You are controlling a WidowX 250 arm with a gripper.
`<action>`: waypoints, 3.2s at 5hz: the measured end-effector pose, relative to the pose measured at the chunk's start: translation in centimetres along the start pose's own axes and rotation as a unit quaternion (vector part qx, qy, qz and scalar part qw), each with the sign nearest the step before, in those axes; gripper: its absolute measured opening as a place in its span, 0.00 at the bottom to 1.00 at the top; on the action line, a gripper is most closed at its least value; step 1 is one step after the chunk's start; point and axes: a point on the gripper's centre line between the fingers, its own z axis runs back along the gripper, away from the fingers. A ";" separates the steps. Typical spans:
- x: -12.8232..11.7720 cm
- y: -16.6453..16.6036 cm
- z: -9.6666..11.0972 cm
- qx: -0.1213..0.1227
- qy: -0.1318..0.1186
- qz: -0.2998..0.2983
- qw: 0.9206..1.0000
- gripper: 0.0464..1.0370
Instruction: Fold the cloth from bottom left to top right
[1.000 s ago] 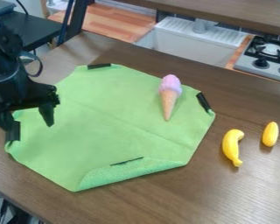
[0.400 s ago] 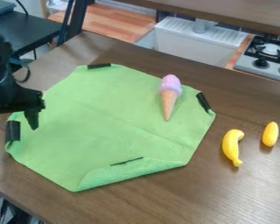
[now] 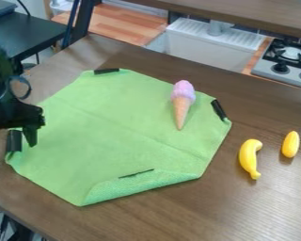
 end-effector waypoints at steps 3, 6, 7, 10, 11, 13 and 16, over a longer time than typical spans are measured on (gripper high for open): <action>0.6 1.6 -1.5 0.007 0.004 -0.006 1.000 0.32; 3.1 -1.2 3.5 -0.056 -0.016 0.009 0.998 0.01; 5.0 -4.3 5.8 -0.069 0.001 0.016 0.998 0.01; 7.2 -15.1 7.0 -0.051 0.067 -0.034 0.996 0.00; 7.1 -17.5 7.5 -0.049 0.076 -0.051 0.995 0.00; 5.9 -21.1 9.0 -0.054 0.077 -0.086 0.992 0.00; 5.3 -25.4 9.4 -0.048 0.074 -0.112 0.990 0.02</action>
